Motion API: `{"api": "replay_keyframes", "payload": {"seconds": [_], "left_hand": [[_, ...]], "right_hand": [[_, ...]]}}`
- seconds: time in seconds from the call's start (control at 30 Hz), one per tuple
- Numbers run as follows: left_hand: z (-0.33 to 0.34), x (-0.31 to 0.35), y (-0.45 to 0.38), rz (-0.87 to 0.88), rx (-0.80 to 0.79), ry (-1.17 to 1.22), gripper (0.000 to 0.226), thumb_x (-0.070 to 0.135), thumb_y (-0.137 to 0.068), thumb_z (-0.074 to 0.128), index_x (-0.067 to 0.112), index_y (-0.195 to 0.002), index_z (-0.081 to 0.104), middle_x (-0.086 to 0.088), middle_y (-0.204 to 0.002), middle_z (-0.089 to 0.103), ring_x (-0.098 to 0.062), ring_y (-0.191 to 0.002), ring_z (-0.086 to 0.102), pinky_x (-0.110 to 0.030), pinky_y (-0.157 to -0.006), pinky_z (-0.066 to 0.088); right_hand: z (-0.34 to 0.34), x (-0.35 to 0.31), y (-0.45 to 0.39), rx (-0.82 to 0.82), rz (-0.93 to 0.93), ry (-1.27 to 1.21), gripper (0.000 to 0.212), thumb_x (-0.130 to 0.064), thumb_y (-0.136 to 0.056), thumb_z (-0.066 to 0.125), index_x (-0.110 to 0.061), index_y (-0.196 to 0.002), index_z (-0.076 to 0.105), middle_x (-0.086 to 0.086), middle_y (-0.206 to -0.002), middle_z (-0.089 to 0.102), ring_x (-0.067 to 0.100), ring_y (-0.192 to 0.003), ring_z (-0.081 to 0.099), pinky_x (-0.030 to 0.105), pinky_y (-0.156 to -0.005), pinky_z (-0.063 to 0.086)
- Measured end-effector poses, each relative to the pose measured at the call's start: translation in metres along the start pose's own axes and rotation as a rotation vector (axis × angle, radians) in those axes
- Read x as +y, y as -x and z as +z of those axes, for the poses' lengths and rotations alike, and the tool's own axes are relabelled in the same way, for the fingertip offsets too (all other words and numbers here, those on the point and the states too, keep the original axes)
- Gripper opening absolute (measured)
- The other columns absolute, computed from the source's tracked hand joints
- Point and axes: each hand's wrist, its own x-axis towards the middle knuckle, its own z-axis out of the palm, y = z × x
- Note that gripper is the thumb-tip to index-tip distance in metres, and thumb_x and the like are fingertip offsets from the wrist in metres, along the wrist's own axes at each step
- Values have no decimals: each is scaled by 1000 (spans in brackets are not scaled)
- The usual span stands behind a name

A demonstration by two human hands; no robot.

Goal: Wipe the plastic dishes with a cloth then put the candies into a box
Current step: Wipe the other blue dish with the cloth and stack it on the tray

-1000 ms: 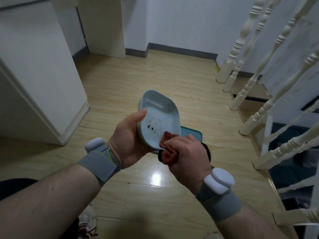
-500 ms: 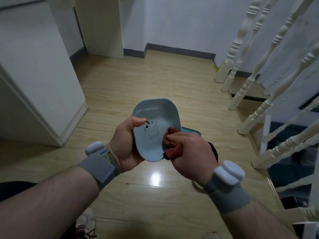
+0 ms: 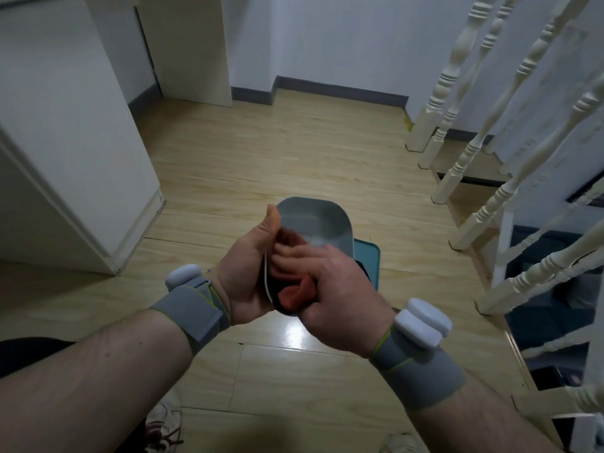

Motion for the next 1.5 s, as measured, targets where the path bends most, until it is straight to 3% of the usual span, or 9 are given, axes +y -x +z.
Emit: {"api": "replay_keyframes", "payload": {"seconds": [0.13, 0.27, 0.43, 0.5, 0.6, 0.77, 0.97, 1.23, 1.5], "left_hand": [[-7, 1, 0, 40, 16, -2, 68, 62, -79, 52, 6, -115, 67, -17, -106, 68, -27, -90, 68, -37, -74, 59], [-9, -1, -2, 32, 23, 14, 64, 62, -78, 49, 10, -104, 75, -16, -107, 71, -28, -91, 71, -38, -76, 60], [-13, -3, -2, -41, -13, 84, 74, 71, -81, 40, 13, -114, 72, -14, -117, 69, -31, -100, 69, -45, -85, 56], [-11, -7, -2, -59, -49, 102, 76, 72, -81, 42, 14, -123, 67, -13, -125, 66, -32, -109, 65, -47, -94, 52], [-7, -12, -1, -83, -58, 118, 74, 70, -83, 37, 15, -119, 69, -12, -122, 68, -31, -106, 67, -46, -89, 55], [-6, -15, 1, -85, -36, 90, 74, 71, -79, 43, 15, -120, 69, -12, -126, 65, -32, -111, 65, -49, -97, 49], [-7, -19, -1, -50, -23, 80, 72, 69, -81, 42, 16, -122, 68, -12, -132, 62, -31, -119, 60, -50, -102, 46], [-8, -14, -4, -50, 11, 107, 86, 75, -77, 47, 7, -128, 60, -21, -122, 62, -37, -118, 57, -51, -105, 42], [-17, -5, -3, -36, 24, 143, 88, 77, -71, 56, 8, -125, 61, -23, -124, 51, -36, -117, 46, -50, -110, 29]], "right_hand": [[-1, -2, 2, -182, 34, 17, 31, -26, -75, 51, -36, -92, 75, -19, -98, 73, 6, -93, 64, 26, -81, 53], [-14, -2, 3, -167, 234, -170, 16, -27, -66, 64, -31, -77, 75, -18, -61, 63, 7, -71, 64, 23, -66, 50], [-45, -3, -4, 32, 405, -1195, 32, 3, -52, 44, 3, -81, 57, 10, -65, 67, 18, -59, 65, 21, -49, 48], [-38, 5, -8, 186, 451, -1017, 27, -4, -55, 52, -2, -81, 60, 11, -72, 64, 22, -65, 60, 25, -55, 46], [-13, 19, -7, 413, 390, -236, 27, -18, -67, 73, -28, -80, 52, -14, -73, 56, 8, -70, 53, 12, -65, 37], [6, 33, -1, 690, 80, 445, 13, -22, -75, 71, -16, -79, 60, 1, -78, 60, 27, -77, 48, 34, -68, 33], [27, 25, 2, 343, 130, 122, 52, -22, -66, 66, -11, -116, 61, 6, -115, 61, 26, -106, 54, 35, -96, 45], [17, 3, 0, 194, -16, -316, 34, -12, -71, 65, -16, -105, 69, -4, -104, 70, 11, -98, 63, 28, -90, 51], [2, -3, 5, -118, 62, 58, 43, -39, -67, 49, -35, -106, 66, -18, -114, 56, 16, -105, 50, 36, -90, 47]]}}
